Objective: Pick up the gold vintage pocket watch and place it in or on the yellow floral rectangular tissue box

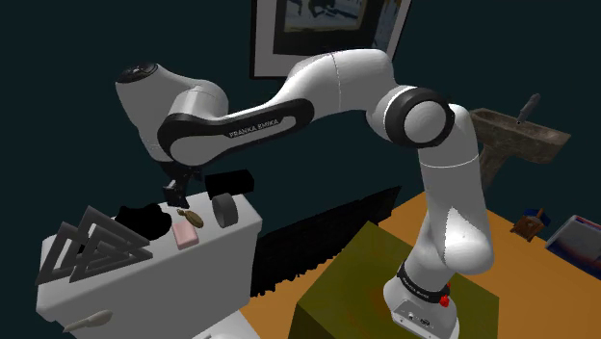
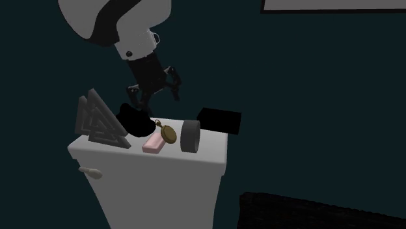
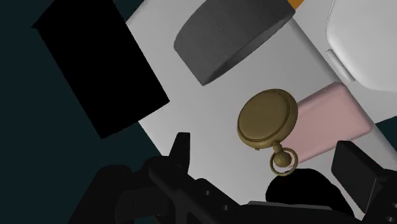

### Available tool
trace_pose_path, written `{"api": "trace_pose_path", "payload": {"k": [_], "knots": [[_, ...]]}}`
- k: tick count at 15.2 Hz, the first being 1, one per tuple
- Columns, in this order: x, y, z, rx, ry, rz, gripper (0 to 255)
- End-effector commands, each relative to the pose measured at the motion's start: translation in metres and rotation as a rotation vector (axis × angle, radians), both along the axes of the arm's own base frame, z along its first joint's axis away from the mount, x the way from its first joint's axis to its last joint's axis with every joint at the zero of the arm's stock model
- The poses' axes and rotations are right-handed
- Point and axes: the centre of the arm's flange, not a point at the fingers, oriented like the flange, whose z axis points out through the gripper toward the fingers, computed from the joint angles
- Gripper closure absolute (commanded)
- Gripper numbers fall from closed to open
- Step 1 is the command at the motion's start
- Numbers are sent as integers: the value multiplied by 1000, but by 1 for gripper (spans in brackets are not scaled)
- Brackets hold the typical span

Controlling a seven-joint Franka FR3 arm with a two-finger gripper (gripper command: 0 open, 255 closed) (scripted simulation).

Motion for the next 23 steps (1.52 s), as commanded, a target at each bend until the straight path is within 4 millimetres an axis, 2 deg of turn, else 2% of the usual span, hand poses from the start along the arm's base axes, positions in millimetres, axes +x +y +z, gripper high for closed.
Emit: {"api": "trace_pose_path", "payload": {"k": [1, 3, 4, 11, 19, 20, 23], "knots": [[6, 22, -13, -17, 2, 25, 0], [14, 46, -27, -33, 5, 51, 0], [15, 50, -29, -36, 6, 56, 0], [20, 38, -67, -36, 6, 56, 0], [20, 38, -67, -36, 6, 56, 0], [20, 38, -67, -36, 6, 56, 255], [20, 38, -67, -36, 6, 56, 255]]}}
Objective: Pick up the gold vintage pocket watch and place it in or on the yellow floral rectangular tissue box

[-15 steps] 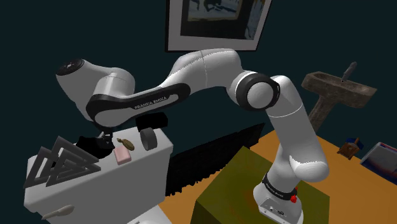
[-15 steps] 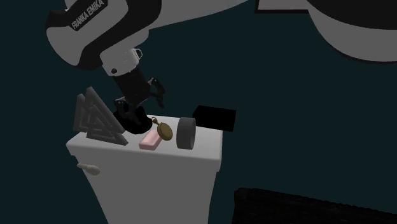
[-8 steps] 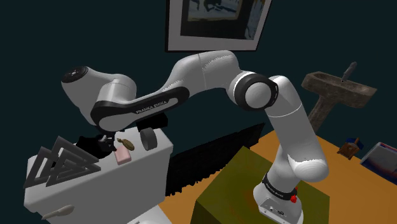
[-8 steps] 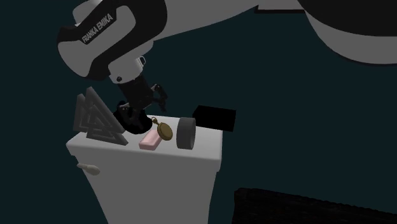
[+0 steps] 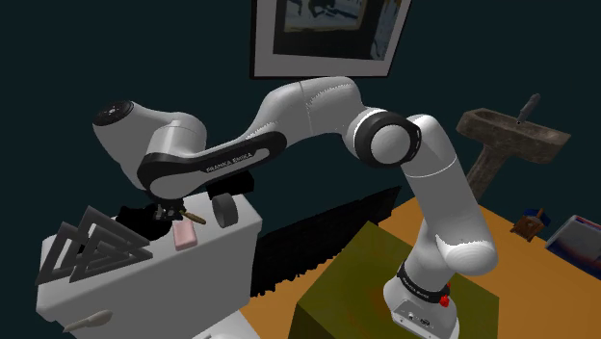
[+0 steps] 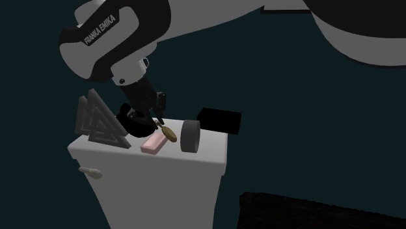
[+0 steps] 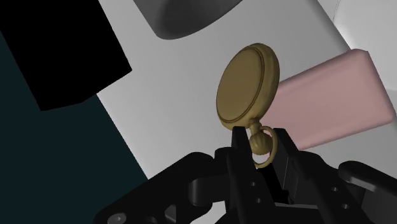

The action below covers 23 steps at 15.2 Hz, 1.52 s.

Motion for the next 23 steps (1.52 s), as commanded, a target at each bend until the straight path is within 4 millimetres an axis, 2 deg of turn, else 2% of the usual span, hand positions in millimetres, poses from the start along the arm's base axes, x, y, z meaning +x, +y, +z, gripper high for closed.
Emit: {"api": "trace_pose_path", "payload": {"k": [1, 6, 23], "knots": [[0, 0, 0, 0, 0, 0, 255], [0, 0, 0, 0, 0, 0, 255], [0, 0, 90, 0, 0, 0, 255]]}}
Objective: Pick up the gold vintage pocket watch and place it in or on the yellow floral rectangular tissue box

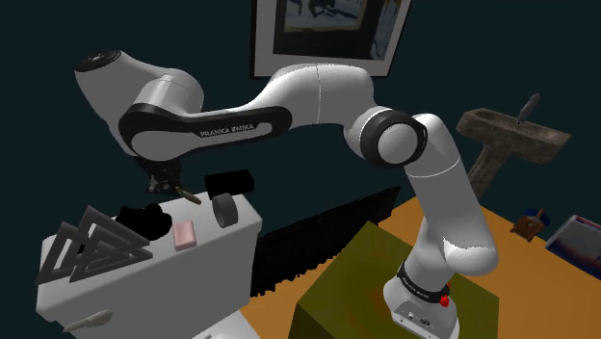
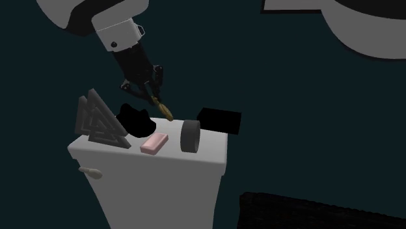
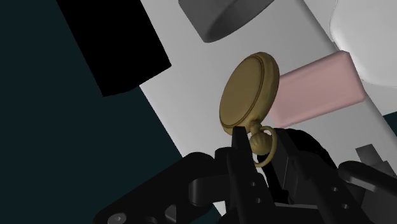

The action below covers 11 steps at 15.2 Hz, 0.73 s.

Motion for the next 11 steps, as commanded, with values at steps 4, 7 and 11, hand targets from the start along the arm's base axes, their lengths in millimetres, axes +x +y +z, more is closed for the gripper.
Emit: {"api": "trace_pose_path", "payload": {"k": [4, 7, 11], "knots": [[-2, 0, 27, 0, 0, 0, 255], [-2, 0, 42, 0, 0, 0, 255], [-2, 0, 63, 0, 0, 0, 255]]}}
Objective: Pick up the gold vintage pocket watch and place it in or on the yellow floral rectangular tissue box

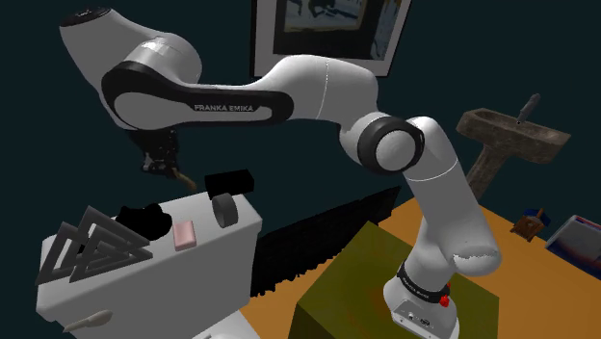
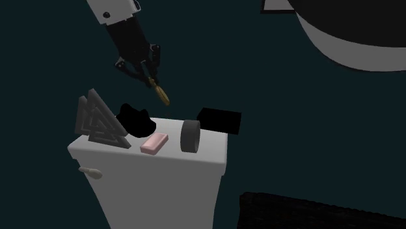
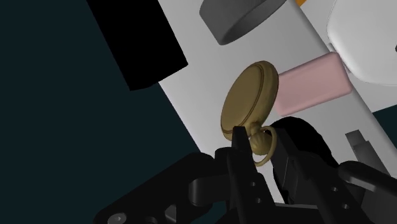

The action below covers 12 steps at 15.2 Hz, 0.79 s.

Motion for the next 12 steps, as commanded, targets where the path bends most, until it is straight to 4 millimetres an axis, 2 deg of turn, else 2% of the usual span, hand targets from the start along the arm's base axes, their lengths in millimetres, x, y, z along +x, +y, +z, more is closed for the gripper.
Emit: {"api": "trace_pose_path", "payload": {"k": [1, 5, 12], "knots": [[0, 0, 11, 0, 0, 0, 255], [0, 0, 29, 0, 0, 0, 255], [22, -89, 45, 0, 0, 0, 255]]}}
